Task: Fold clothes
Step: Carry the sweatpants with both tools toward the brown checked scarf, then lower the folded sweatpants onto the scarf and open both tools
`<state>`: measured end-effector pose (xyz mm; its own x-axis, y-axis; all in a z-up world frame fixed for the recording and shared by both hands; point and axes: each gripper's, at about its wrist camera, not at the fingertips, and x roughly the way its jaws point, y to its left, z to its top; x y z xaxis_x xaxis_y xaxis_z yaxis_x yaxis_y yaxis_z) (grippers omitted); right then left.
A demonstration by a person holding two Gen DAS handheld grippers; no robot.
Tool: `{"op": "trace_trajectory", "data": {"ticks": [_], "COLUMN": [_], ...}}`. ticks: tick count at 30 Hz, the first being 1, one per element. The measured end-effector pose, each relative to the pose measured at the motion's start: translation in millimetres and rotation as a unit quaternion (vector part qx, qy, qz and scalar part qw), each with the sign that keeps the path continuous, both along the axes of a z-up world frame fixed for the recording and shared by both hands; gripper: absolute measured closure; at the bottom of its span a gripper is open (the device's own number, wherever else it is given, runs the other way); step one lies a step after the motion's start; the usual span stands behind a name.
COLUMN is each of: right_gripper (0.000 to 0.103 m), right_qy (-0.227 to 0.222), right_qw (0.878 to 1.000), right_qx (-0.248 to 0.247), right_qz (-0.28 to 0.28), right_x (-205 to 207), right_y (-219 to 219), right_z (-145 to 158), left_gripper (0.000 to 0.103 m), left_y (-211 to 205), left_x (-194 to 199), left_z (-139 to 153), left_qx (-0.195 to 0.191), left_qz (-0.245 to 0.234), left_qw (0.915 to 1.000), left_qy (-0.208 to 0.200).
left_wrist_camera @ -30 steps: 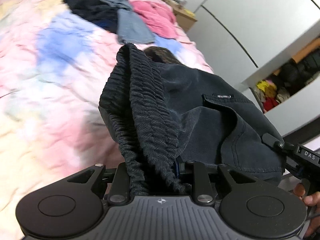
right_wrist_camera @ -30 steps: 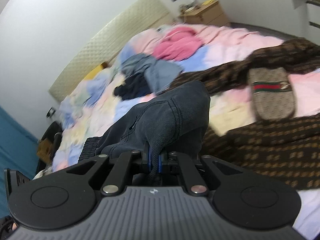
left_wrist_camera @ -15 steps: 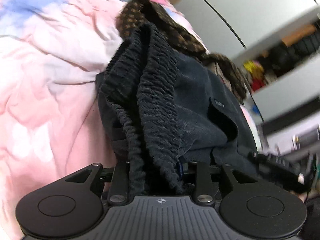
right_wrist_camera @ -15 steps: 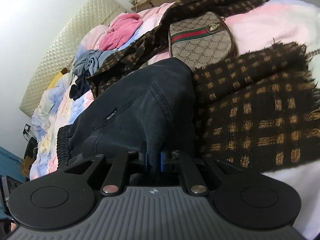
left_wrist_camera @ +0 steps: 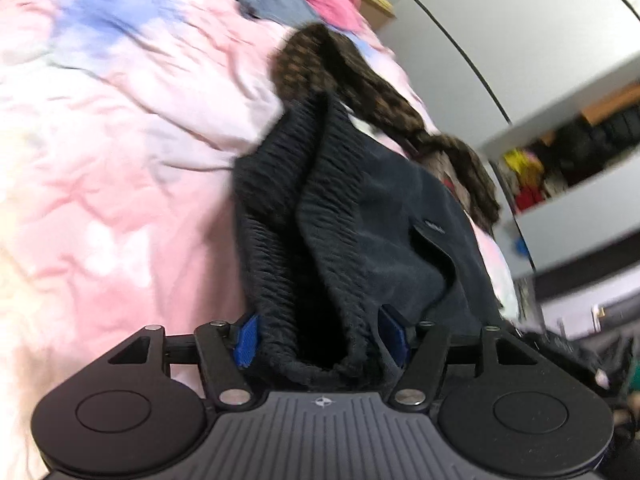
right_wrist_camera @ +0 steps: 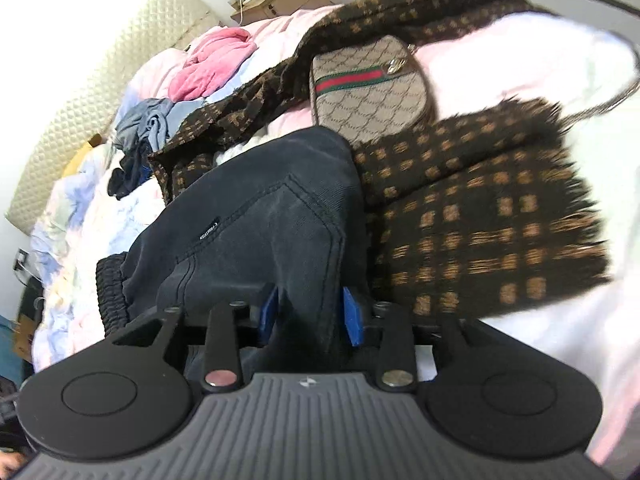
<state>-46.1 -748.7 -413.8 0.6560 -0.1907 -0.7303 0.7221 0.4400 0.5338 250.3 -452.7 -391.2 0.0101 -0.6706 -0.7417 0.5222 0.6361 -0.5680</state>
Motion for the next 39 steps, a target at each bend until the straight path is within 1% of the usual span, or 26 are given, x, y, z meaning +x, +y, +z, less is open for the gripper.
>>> {"op": "trace_trajectory", "data": {"ticks": [2,3,5,8,10,13,15,19,20,22,25,27,29,33,36,39], "right_gripper": [0.065,0.065,0.064,0.059,0.057,0.056,0.057,0.056,0.057,0.056,0.056,0.056,0.055,0.053,0.052,0.052], "right_qy": [0.013,0.023,0.048,0.083,0.096,0.111,0.114,0.118,0.113,0.104,0.091,0.082,0.075,0.062,0.051,0.044], "right_qw": [1.0,1.0,0.998,0.996,0.995,0.993,0.993,0.992,0.992,0.992,0.992,0.992,0.991,0.989,0.987,0.984], "right_qx": [-0.011,-0.015,-0.022,-0.028,-0.03,-0.032,-0.034,-0.054,-0.058,-0.068,-0.085,-0.099,-0.112,-0.134,-0.152,-0.17], "right_qz": [0.001,0.006,0.016,0.026,0.023,0.017,0.014,0.007,0.004,-0.003,-0.002,0.001,0.004,0.01,0.013,0.011], "right_x": [-4,-4,0,14,22,29,30,23,20,15,11,8,7,3,-2,-9], "right_y": [4,7,11,13,12,9,11,20,24,31,44,57,72,106,135,163], "right_z": [7,6,3,-14,-24,-33,-25,6,16,37,67,90,113,155,183,210], "left_gripper": [0.034,0.034,0.033,0.031,0.031,0.032,0.033,0.03,0.027,0.024,0.023,0.021,0.015,0.015,0.015,0.015], "left_y": [9,13,9,1,-6,-7,-10,-8,-5,4,19,30,40,69,84,101], "left_x": [2,3,6,10,14,16,17,18,17,13,4,-3,-12,-31,-44,-54], "left_z": [-3,-4,-13,-24,-27,-17,-9,12,22,44,85,113,141,197,225,247], "left_qx": [0.02,0.029,0.047,0.076,0.089,0.097,0.101,0.098,0.095,0.088,0.074,0.063,0.057,0.039,0.03,0.022], "left_qz": [0.019,0.028,0.032,0.026,0.019,0.008,0.004,0.006,0.004,-0.003,-0.015,-0.02,-0.024,-0.032,-0.04,-0.044], "left_qw": [0.9995,0.9989,0.998,0.9961,0.995,0.9941,0.9931,0.9931,0.9931,0.9928,0.991,0.989,0.9856,0.9801,0.9764,0.9734], "left_qy": [-0.016,-0.025,-0.028,-0.037,-0.042,-0.049,-0.059,-0.064,-0.069,-0.082,-0.11,-0.132,-0.157,-0.192,-0.21,-0.224]}}
